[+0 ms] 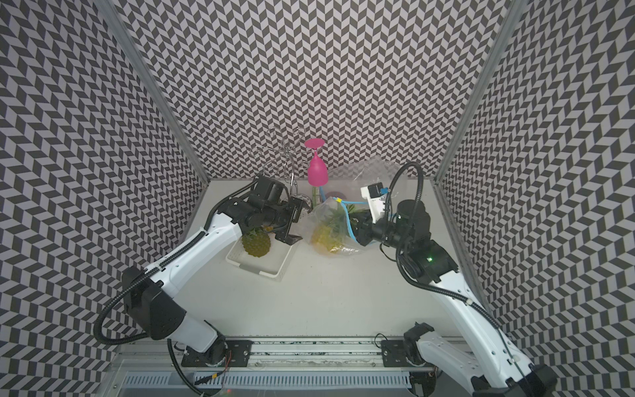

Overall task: Open the zip-top bag and take out the pineapple
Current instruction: Pick up the pineapple from the zipper food storage bag.

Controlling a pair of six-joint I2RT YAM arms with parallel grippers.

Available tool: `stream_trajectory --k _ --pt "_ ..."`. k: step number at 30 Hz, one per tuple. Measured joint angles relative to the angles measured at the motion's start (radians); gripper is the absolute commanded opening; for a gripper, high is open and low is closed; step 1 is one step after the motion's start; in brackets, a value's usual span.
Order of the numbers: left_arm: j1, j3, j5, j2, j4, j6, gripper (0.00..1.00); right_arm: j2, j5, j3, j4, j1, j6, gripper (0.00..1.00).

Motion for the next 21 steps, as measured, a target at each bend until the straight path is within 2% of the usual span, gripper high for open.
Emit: stream_trajectory --k 4,8,11,21 --pt "-0.019 -0.003 0.007 0.001 0.015 -0.005 0.65 0.002 -0.001 0.004 0.024 0.0 0.004 0.0" --pt "-0.02 -0.015 0.007 0.002 0.026 -0.003 0.19 0.003 -0.001 0.016 0.032 0.0 0.016 0.0" --pt "-0.015 -0.014 0.0 0.003 0.026 -0.005 0.0 0.003 -0.001 0.032 0.032 0.0 0.021 0.0" --pt "0.001 -0.001 -0.091 0.018 -0.007 0.05 0.0 0.003 0.059 0.133 -0.015 -0.025 0.051 0.0"
